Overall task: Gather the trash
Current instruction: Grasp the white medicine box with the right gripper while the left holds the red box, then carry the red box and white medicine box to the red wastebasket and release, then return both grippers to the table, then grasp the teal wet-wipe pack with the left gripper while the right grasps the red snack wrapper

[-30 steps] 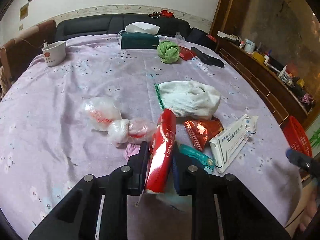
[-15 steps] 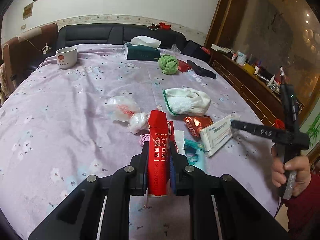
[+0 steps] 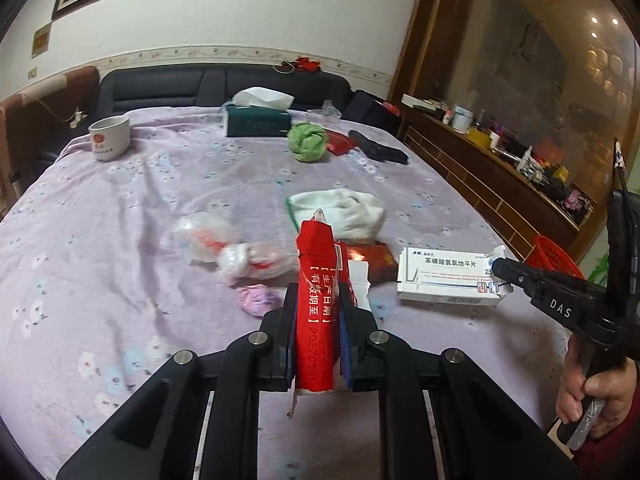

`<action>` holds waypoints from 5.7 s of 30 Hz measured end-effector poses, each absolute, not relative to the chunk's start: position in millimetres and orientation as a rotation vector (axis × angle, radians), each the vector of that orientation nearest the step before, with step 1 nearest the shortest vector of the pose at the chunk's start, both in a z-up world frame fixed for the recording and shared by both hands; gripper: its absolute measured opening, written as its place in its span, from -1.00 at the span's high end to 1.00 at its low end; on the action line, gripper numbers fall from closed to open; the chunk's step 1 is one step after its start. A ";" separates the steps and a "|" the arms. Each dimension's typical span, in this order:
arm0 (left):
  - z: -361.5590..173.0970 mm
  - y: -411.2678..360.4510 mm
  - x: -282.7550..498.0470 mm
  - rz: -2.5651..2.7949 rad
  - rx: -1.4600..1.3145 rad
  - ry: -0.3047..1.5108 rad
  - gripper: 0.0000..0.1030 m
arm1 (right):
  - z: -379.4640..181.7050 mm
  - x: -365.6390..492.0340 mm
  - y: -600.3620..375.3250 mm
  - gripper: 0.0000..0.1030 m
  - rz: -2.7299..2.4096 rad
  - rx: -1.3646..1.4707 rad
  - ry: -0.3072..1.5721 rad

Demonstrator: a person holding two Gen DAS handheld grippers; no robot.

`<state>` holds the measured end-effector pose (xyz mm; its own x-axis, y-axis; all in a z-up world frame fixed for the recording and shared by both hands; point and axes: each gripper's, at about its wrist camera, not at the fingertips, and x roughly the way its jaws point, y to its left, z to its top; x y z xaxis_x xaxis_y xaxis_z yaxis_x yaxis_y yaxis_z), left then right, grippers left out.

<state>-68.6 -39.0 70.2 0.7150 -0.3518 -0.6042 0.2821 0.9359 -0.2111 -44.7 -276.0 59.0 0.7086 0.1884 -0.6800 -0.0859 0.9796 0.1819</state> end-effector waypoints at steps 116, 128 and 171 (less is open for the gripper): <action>105.8 -474.9 -58.9 -0.927 0.188 0.761 0.17 | 122.7 -209.9 -599.6 0.87 -0.477 0.472 0.406; 99.0 -401.5 -83.2 -0.853 0.200 0.739 -0.10 | 101.4 -204.7 -625.5 0.64 -0.504 0.496 0.443; 20.2 -65.6 -37.2 -0.253 -0.030 0.902 0.21 | 70.4 -75.8 -316.9 -0.02 0.224 0.269 0.806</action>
<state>-37.2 -65.6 20.2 0.5925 -0.2299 -0.7720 0.2048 0.9699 -0.1317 -75.8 -316.9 70.4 0.6717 0.2981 -0.6783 -0.0949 0.9426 0.3203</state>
